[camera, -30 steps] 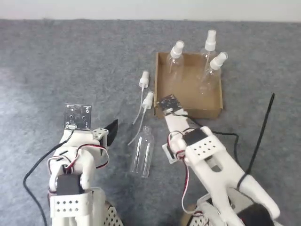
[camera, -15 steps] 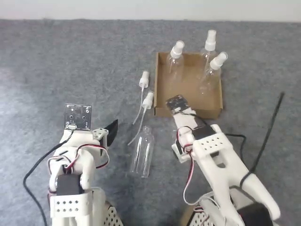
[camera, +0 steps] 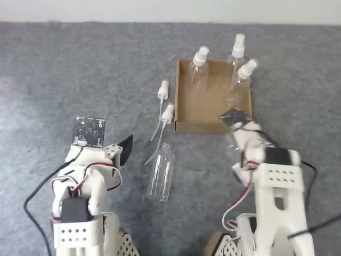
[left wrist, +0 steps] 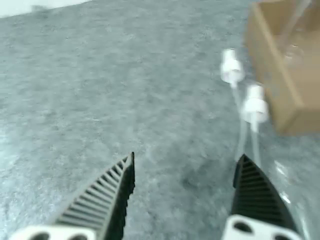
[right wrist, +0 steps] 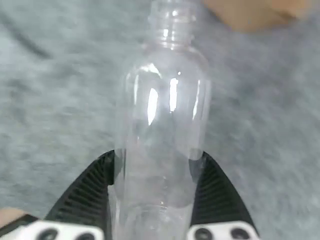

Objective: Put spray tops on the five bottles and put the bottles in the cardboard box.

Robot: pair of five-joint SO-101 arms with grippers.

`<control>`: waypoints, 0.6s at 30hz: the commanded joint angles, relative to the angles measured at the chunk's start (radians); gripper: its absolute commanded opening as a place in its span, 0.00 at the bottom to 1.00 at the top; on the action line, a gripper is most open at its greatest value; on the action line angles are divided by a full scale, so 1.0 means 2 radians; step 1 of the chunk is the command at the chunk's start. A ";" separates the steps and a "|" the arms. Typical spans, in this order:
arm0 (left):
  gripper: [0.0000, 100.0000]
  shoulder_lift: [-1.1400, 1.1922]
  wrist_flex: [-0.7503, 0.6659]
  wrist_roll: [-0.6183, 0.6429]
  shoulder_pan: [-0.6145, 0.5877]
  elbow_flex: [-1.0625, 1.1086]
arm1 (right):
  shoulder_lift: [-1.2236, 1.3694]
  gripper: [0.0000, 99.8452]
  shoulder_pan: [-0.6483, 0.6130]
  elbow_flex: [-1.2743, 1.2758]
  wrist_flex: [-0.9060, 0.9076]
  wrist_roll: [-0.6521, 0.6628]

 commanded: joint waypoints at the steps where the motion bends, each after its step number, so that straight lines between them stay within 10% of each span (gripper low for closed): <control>1: 0.30 0.103 0.028 -0.018 0.041 -0.083 | -0.020 0.01 0.076 -0.002 0.004 0.035; 18: 0.30 0.618 0.048 0.008 0.058 -0.516 | -0.026 0.01 0.137 0.147 -0.125 0.077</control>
